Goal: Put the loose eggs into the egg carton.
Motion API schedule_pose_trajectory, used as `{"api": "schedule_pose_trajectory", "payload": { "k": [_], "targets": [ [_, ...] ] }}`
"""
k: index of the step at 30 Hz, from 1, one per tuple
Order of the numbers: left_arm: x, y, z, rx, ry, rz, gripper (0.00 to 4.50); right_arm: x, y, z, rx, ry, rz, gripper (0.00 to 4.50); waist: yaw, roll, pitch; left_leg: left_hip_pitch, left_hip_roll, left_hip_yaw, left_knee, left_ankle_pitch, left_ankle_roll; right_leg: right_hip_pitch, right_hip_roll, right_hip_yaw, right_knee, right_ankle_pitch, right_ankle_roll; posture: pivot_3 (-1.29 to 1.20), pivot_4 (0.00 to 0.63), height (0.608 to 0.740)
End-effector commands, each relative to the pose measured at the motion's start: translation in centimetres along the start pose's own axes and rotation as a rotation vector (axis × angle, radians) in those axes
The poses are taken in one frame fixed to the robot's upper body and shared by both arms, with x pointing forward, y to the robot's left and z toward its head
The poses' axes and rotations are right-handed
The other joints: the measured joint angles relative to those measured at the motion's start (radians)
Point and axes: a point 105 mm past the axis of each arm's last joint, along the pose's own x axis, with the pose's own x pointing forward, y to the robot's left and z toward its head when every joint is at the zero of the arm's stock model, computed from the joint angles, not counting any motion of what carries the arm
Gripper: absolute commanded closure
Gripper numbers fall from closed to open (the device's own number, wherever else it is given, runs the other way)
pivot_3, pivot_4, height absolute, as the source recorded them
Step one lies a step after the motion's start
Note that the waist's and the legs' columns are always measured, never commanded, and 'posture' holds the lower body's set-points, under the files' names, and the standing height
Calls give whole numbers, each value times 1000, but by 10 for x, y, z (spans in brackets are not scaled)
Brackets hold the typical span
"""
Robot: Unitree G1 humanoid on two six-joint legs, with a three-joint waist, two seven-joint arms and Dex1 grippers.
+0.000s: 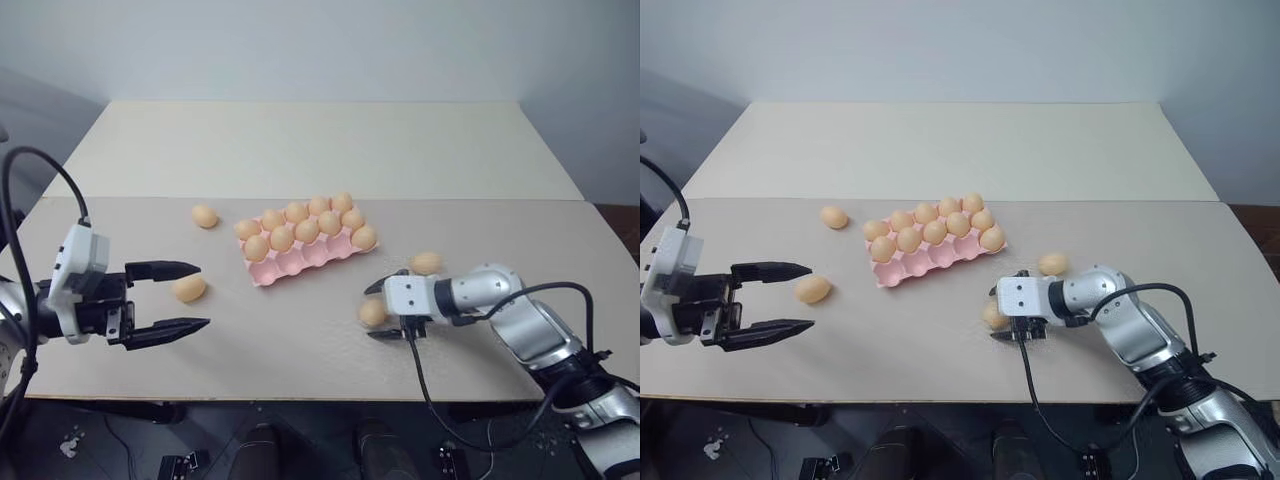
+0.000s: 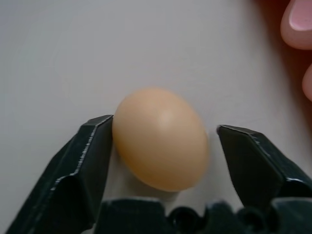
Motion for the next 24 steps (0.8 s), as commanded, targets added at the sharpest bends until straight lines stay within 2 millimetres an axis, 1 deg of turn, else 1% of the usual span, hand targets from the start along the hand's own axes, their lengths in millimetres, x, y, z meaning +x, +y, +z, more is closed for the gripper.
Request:
{"api": "schedule_pose_trajectory", "payload": {
  "k": [1,2,3,5,7,8,10,11,13,18,20,24],
  "targets": [
    [-4,-2,11,39,-20,15,0,-7,-5,10,-19,-36,-19,2025,1,0,0,0,0,0,0,0,0,0,0,0,0,0,0,0,150,740],
    [-5,-3,11,38,-20,17,0,-9,-7,12,-15,-41,-29,2321,1,0,0,0,0,0,0,0,0,0,0,0,0,0,0,0,150,740],
    [-5,-3,11,38,-19,19,0,-12,-9,14,-15,-40,-46,2448,1,0,0,0,0,0,0,0,0,0,0,0,0,0,0,0,150,740],
    [-6,-3,11,38,-18,23,0,-19,-14,20,-43,-38,-74,2498,1,0,0,0,0,0,0,0,0,0,0,0,0,0,0,0,150,740],
    [-7,-2,11,39,-18,35,0,-25,-21,30,-49,-57,-100,2498,0,0,0,0,0,0,0,0,0,0,0,0,0,0,0,0,150,740],
    [-9,0,12,41,-23,53,0,-27,-30,40,-52,-90,-130,2498,-1,0,0,0,0,0,0,0,0,0,0,0,0,0,0,0,150,740],
    [-12,6,15,40,-40,89,0,-29,-44,54,-51,-135,-169,2498,-6,0,0,0,0,0,0,0,0,0,0,0,1,0,0,0,150,740],
    [-13,10,18,41,-59,111,0,-25,-56,60,-55,-150,-198,2498,-8,0,0,1,0,0,0,0,0,0,0,0,1,0,0,0,150,740],
    [-15,16,22,39,-84,135,0,-18,-70,65,-59,-154,-231,2498,-15,0,0,1,0,-1,0,0,0,0,1,0,1,0,0,0,150,740],
    [-17,22,30,29,-138,167,0,5,-106,67,-43,-127,-325,2498,-20,0,0,-1,0,-2,0,0,0,0,0,-1,0,0,0,0,150,740],
    [-18,23,32,32,-146,171,0,13,-115,66,-39,-109,-345,2498,-22,-1,0,-2,0,-1,0,0,-1,-2,-1,-1,1,0,0,0,150,740],
    [-20,22,34,30,-167,176,0,26,-125,63,-15,-105,-375,2498,-23,-1,0,-1,0,-1,0,0,-1,-2,0,-1,1,0,0,0,150,740]
  ]
}}
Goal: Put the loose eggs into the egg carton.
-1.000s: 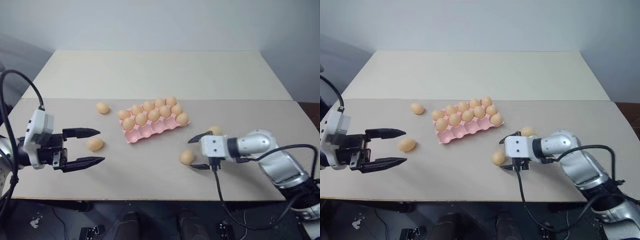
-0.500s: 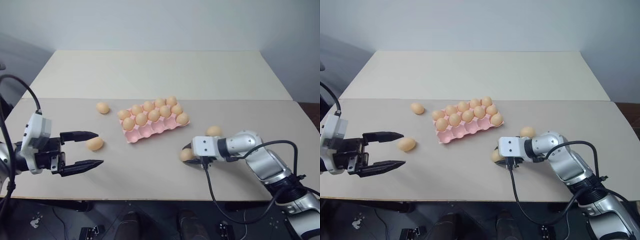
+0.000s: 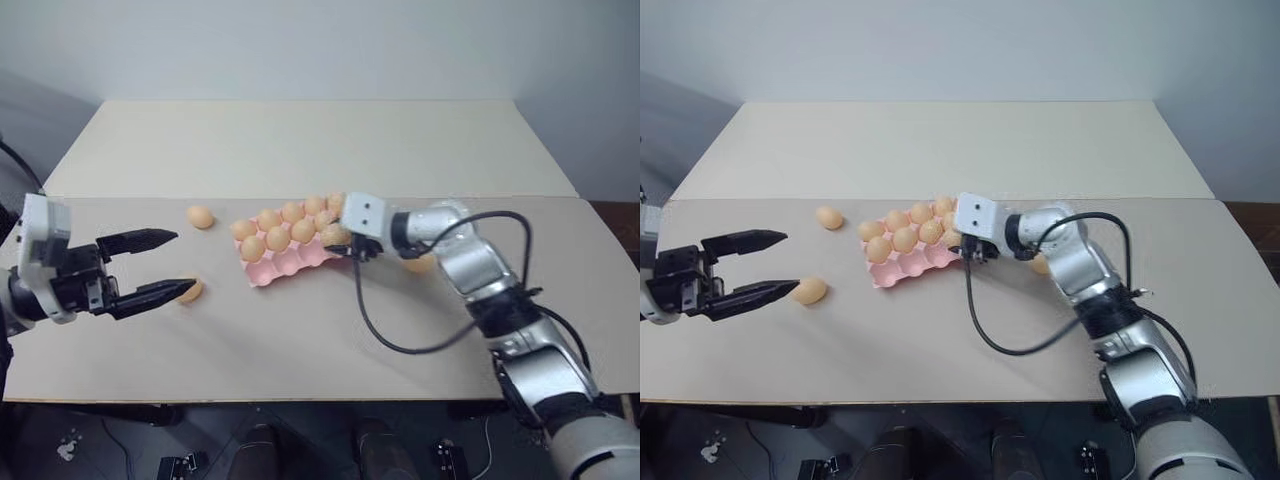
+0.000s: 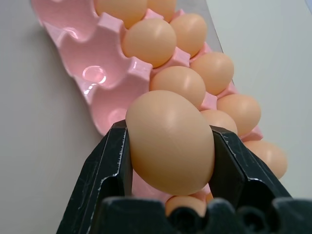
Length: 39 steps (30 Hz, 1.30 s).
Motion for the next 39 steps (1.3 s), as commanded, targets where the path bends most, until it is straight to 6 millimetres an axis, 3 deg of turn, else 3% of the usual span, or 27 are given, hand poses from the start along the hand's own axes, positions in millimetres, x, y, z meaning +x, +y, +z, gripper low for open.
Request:
{"api": "schedule_pose_trajectory", "payload": {
  "k": [1,2,10,17,23,28,32,39],
  "targets": [
    [-5,0,12,31,-38,17,0,6,-12,7,-32,-18,-54,2498,-1,0,0,0,0,0,0,0,0,0,0,0,0,0,0,0,150,740],
    [-6,0,11,32,-35,16,0,7,-12,5,-32,-6,-55,2498,0,0,0,0,0,0,0,0,0,0,0,0,0,0,0,0,150,740],
    [-7,-3,10,32,-31,10,0,-7,-14,14,-28,-36,-53,29,0,0,0,0,0,0,0,0,0,0,0,0,0,0,0,0,150,740],
    [-6,-3,9,29,-27,1,0,-42,-15,32,-27,-92,-72,29,3,0,0,0,0,0,0,0,0,0,0,0,0,0,0,0,150,740],
    [-3,-4,5,28,-15,-23,0,-94,-16,22,45,-56,-107,29,6,0,0,0,0,0,0,0,0,1,0,0,-1,0,0,0,150,740],
    [-3,-5,1,19,-10,-34,0,-141,7,8,125,5,-102,29,15,0,0,-1,0,-1,0,0,0,1,0,-1,-2,0,0,0,150,740],
    [-1,-6,-2,10,-7,-42,0,-155,35,-2,225,55,-99,29,6,0,0,1,0,0,0,0,0,2,0,0,-1,0,0,0,150,740],
    [-3,-8,-5,-5,-3,-34,0,-171,61,-21,375,147,-187,29,9,0,0,1,0,0,0,0,1,2,0,0,-1,0,0,0,150,740]
  ]
}}
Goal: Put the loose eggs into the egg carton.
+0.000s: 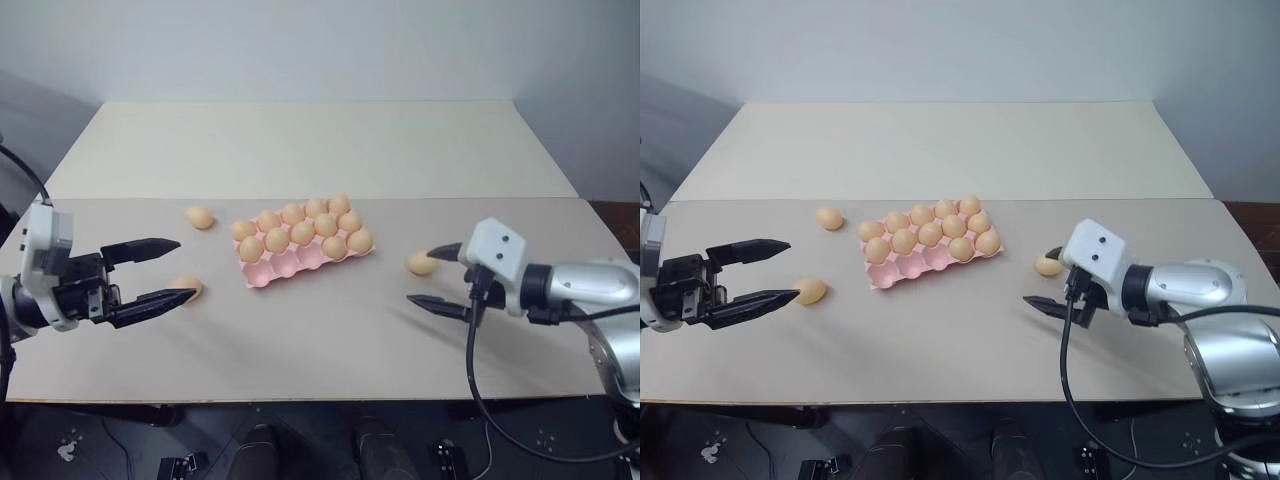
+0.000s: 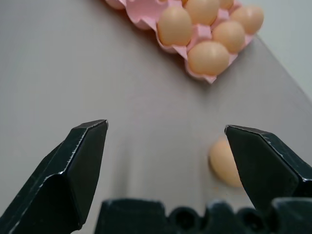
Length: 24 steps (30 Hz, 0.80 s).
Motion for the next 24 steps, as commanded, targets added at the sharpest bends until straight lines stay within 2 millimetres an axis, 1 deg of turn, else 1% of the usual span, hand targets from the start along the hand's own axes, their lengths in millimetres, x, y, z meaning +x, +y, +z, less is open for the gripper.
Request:
{"api": "schedule_pose_trajectory", "payload": {
  "k": [1,4,12,16,20,24],
  "targets": [
    [-2,-3,6,34,-16,2,0,-14,1,6,-2,-11,-72,29,1,0,0,0,0,0,0,0,0,0,0,0,0,0,0,0,150,740],
    [-2,-4,6,35,-13,0,0,-16,0,4,5,2,-84,29,0,0,0,0,0,0,0,0,0,0,0,0,0,0,0,0,150,740],
    [1,-2,8,43,-14,-6,0,-15,-19,-12,68,105,-190,29,3,0,0,0,0,0,0,0,0,0,0,0,-1,0,0,0,150,740],
    [1,-2,8,42,-14,-6,0,-13,-22,-12,74,101,-196,29,2,0,0,0,0,0,0,0,0,0,0,0,-1,0,0,0,150,740],
    [1,-2,8,43,-15,-4,0,-2,-26,-11,54,94,-205,29,1,0,0,0,0,0,0,0,0,0,0,0,-1,0,0,0,150,740],
    [2,-1,9,46,-16,-5,0,18,-36,-13,20,80,-210,29,-1,0,0,0,0,0,0,0,0,0,0,0,-1,0,0,0,150,740]
  ]
}}
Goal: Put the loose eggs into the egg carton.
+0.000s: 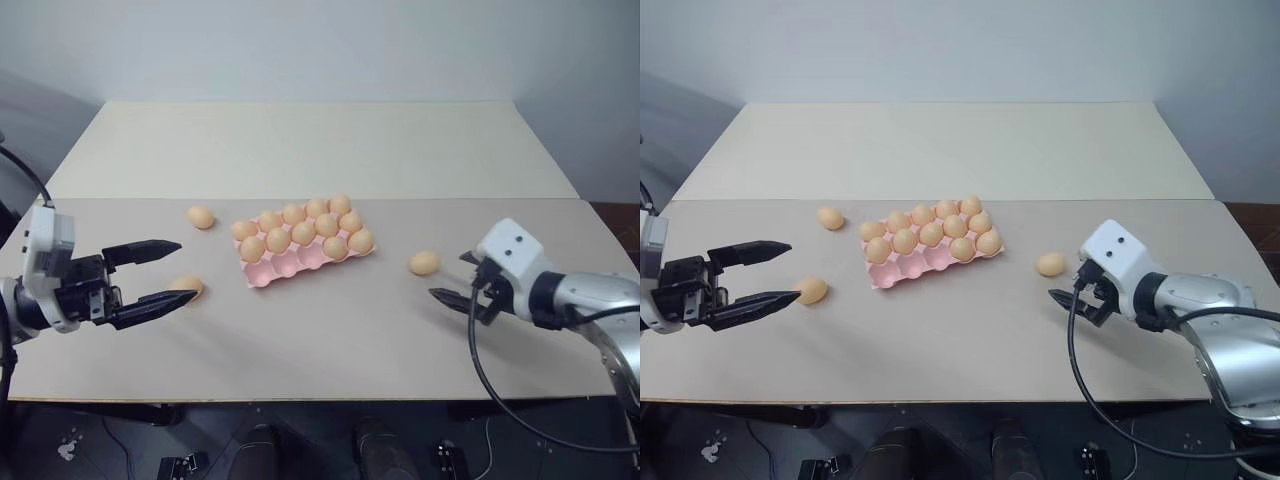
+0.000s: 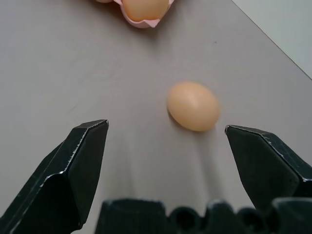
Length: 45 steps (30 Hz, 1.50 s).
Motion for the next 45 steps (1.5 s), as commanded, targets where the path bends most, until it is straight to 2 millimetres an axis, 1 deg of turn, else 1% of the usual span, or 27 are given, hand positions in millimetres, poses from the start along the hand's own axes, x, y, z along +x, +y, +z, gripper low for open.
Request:
{"api": "schedule_pose_trajectory", "payload": {
  "k": [1,7,10,15,18,22,23,24,26,29,31,33,35,37,40,43,45],
  "targets": [
    [1,0,8,42,-13,-3,0,16,-9,9,-68,-45,-32,29,-2,0,0,0,0,0,0,0,0,0,0,0,0,0,0,0,150,740],
    [1,-1,9,48,-12,-5,0,46,-23,0,-142,-21,-35,29,-5,0,0,0,0,0,0,0,0,0,0,0,0,0,0,0,150,740],
    [0,-2,9,49,-12,-3,0,55,-24,1,-142,-40,9,29,-5,0,0,0,0,0,0,0,0,0,0,0,0,0,0,0,150,740],
    [-3,-3,9,49,-9,11,0,68,-24,-5,-135,-16,63,29,-5,0,0,0,0,0,0,0,0,0,0,0,0,0,0,0,150,740],
    [-5,-4,9,52,-9,17,0,71,-22,-10,-131,10,82,592,-5,0,0,0,0,0,0,0,0,0,0,0,0,0,0,0,150,740],
    [-6,-6,10,54,-7,24,0,71,-23,-13,-126,18,79,2030,-5,0,0,0,0,0,0,0,0,0,0,0,0,0,0,0,150,740],
    [-7,-6,10,55,-6,26,0,70,-24,-11,-124,10,73,2319,-5,0,0,0,0,0,0,0,0,0,0,0,0,0,0,0,150,740],
    [-7,-6,10,55,-6,27,0,70,-25,-9,-120,3,69,2496,-5,0,0,0,0,0,0,0,0,0,0,0,0,0,0,0,150,740],
    [-7,-6,10,56,-6,28,0,67,-27,-2,-127,-17,51,2558,-5,0,0,0,0,0,0,0,0,0,0,0,0,0,0,0,150,740],
    [-10,-4,10,55,-5,40,0,56,-24,25,-153,-102,54,2558,-5,0,0,0,0,0,0,0,0,-1,0,0,1,0,0,0,150,740],
    [-15,-1,9,53,1,66,0,48,-12,55,-182,-202,95,2558,-8,0,0,0,0,0,0,0,0,-1,0,0,1,0,0,0,150,740],
    [-18,1,9,48,-3,89,0,47,1,76,-205,-268,133,2558,-12,0,0,0,1,0,0,0,0,-1,0,0,1,0,0,0,150,740],
    [-19,2,10,45,-8,104,0,50,11,88,-222,-303,163,2558,-10,0,0,1,1,0,-1,0,0,-1,1,0,1,0,0,0,150,740],
    [-20,3,9,44,-5,110,0,57,26,104,-245,-349,204,2558,-7,0,0,0,1,-1,0,0,0,-1,1,0,1,0,0,0,150,740],
    [-21,1,7,38,-8,122,0,77,50,126,-262,-397,253,2558,-7,-1,0,0,1,0,0,0,0,-1,0,0,1,0,0,0,150,740],
    [-21,-1,7,36,-10,132,0,98,64,134,-266,-396,261,2558,-8,-1,-1,0,1,-1,0,0,0,-2,0,0,2,0,0,0,150,740],
    [-22,-2,7,36,-9,137,0,107,68,134,-278,-388,252,2558,-5,-1,-1,0,0,-1,0,0,0,-1,0,0,1,0,0,0,150,740]
  ]
}}
